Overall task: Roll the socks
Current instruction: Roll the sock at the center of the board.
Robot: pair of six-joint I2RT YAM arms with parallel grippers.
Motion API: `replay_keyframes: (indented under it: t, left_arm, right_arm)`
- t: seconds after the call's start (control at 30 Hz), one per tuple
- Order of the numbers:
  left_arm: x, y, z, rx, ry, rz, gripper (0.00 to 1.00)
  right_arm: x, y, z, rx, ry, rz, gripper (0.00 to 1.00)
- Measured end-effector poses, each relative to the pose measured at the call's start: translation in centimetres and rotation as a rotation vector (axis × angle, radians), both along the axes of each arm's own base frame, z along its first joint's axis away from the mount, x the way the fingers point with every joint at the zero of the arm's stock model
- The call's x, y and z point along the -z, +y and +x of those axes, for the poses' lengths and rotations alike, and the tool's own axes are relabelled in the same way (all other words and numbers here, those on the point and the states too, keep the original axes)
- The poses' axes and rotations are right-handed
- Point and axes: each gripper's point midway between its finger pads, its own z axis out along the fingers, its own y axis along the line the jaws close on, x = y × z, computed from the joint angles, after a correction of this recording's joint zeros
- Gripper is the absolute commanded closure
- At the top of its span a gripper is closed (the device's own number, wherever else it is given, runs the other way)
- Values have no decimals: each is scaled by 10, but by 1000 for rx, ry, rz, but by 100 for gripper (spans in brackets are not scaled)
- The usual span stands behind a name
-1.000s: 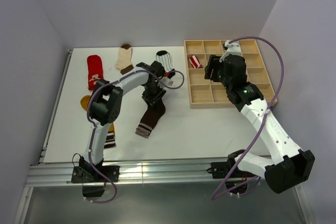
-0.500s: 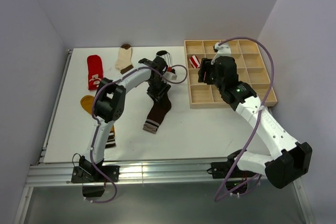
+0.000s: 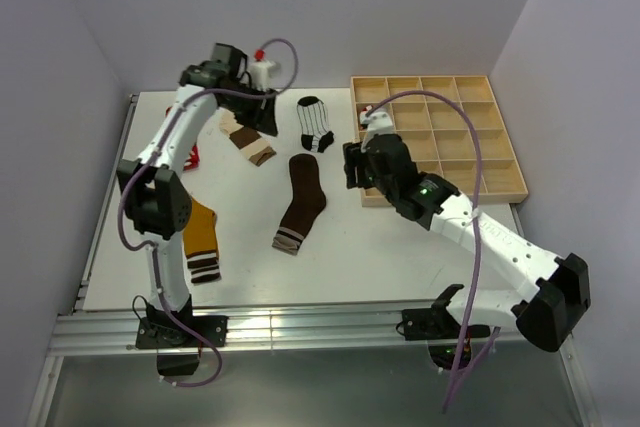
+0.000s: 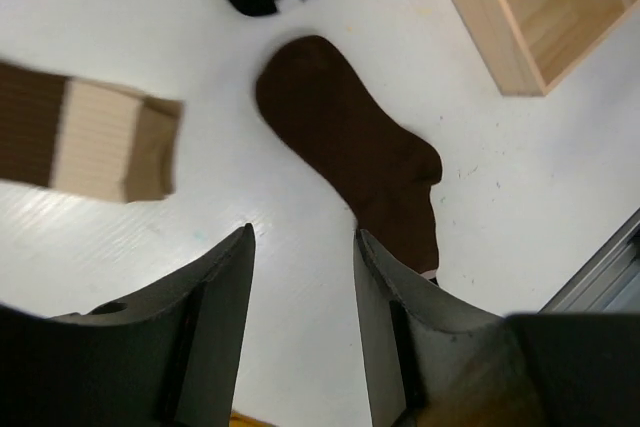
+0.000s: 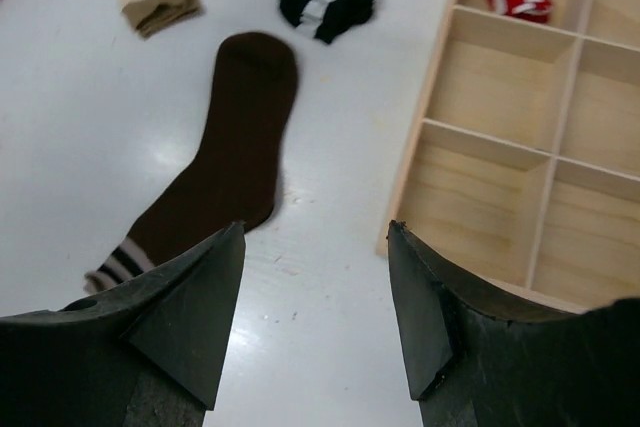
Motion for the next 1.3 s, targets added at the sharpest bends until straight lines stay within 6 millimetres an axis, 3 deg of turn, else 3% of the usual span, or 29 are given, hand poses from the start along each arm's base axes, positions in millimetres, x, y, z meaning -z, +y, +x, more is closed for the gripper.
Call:
replay_keyframes:
  t: [0.1,0.17,0.27,0.4,0.57,0.87,1.0,1.3]
  left_arm:
    - [-29,30,14,-59,-47,-58,50]
    - [-43,59,27,-113,-73,-91,50]
    - [-52,86,32,-155,-80,-127,50]
    - [-49,103,27,-177,-54,-155,50]
    - [-43,110,13,-171,-23,-172,50]
    - [-36,120,5,-162,-7,-191,50]
    - [-33,120,4,-156,-1,-190,50]
    - [-30,120,3,-150,0,-186,51]
  right_arm:
    - [17,28,-8,-78,23,-43,34]
    - [39,55,-13,-140,54,-98,34]
    - [80,97,-22,-238,116,-202,34]
    - [138,150,-38,-361,186,-338,35]
    - [179,188,-59,-459,225,-424,35]
    - [191,202,-76,-494,242,-426,36]
    - [199,200,-83,-491,258,-413,36]
    - [194,190,-106,-508,259,-399,38]
